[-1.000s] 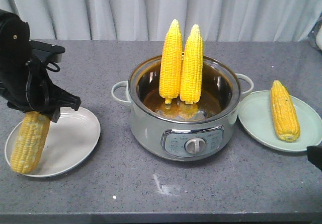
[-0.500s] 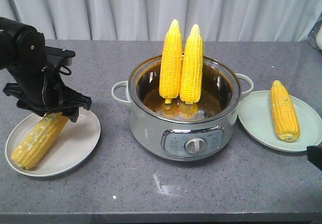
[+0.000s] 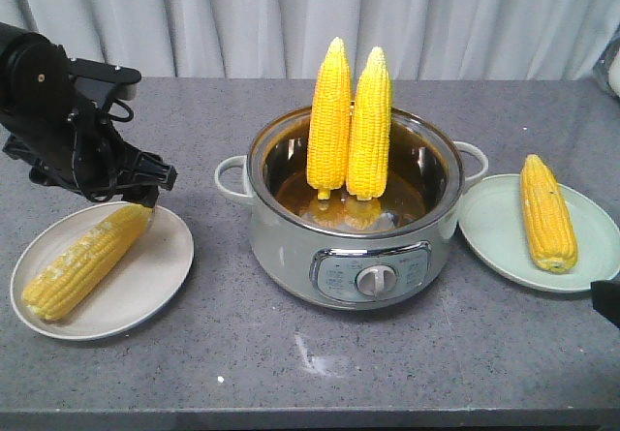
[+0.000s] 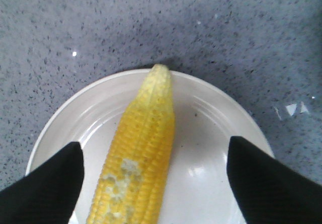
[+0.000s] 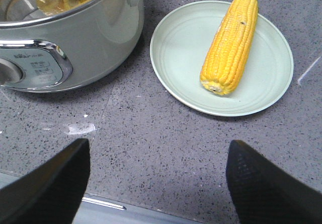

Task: Distribute corn equally
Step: 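Open the left gripper and raise it off the cob, then reach the right gripper over the pot to an upright cob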

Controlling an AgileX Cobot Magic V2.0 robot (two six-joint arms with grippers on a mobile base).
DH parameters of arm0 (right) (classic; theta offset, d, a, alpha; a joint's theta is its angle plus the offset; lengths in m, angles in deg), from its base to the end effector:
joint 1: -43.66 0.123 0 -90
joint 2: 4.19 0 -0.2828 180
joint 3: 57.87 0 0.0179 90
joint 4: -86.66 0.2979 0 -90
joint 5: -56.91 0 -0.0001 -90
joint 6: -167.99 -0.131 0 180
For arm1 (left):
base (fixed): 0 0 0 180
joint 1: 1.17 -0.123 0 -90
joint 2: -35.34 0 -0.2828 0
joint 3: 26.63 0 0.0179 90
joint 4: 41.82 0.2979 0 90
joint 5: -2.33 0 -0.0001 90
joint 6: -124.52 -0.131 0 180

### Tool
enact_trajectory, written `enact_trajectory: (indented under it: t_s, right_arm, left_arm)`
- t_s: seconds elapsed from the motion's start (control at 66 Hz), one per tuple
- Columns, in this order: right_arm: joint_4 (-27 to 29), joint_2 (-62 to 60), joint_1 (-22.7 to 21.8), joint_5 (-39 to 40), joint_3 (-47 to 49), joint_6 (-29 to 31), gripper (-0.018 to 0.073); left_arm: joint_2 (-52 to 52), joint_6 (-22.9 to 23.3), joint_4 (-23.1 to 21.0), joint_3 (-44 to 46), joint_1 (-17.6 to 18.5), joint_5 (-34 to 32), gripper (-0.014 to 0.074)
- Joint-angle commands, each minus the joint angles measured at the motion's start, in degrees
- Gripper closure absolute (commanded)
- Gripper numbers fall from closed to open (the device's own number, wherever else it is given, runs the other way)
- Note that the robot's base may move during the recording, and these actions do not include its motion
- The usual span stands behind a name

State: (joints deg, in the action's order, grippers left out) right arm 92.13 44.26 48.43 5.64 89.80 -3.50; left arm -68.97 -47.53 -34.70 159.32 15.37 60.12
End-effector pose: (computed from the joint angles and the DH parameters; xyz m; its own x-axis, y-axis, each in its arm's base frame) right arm 0.1992 0.0264 0.3127 -0.6510 -0.1430 -0.7455 -0.1965 0.9804 -0.0164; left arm 0.4068 -0.1065 0.2524 -0.8906 0.1896 -0.4134 0.1783 0.9818 0.0661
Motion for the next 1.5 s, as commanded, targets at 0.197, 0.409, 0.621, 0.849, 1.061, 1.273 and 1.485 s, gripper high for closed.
enact_trajectory:
  t_s: [0.197, 0.409, 0.621, 0.849, 1.061, 1.273, 1.485]
  right_arm:
    - [-0.2, 0.0, 0.1, 3.3, 1.4, 0.1, 0.0032]
    - [-0.2, 0.0, 0.1, 3.3, 1.4, 0.1, 0.0032]
    - [-0.2, 0.0, 0.1, 3.3, 1.4, 0.1, 0.0032]
    - [0.2, 0.0, 0.1, 3.9, 1.4, 0.1, 0.0032]
    - [0.7, 1.0, 0.1, 9.6, 1.6, 0.2, 0.0032]
    - [1.1, 8.3, 0.1, 9.8, 7.5, 1.4, 0.0032]
    - [6.5, 18.2, 0.1, 10.1, 15.9, 7.4, 0.0032]
  left_arm:
    - [13.1, -3.4, -0.2, -7.4, 5.7, -9.2, 0.0031]
    - [20.2, -8.0, -0.3, -12.4, 6.7, -10.7, 0.0031]
    - [26.5, -9.5, -0.3, -19.1, 6.7, -14.7, 0.0031]
    - [29.0, -9.5, -0.1, -23.3, 6.7, -16.6, 0.0031]
    - [28.9, -9.5, -0.1, -23.3, 6.6, -16.4, 0.0031]
    - [28.9, -9.5, -0.1, -23.3, 6.6, -16.3, 0.0031]
    - [28.9, -9.5, -0.1, -23.3, 6.6, -16.3, 0.0031]
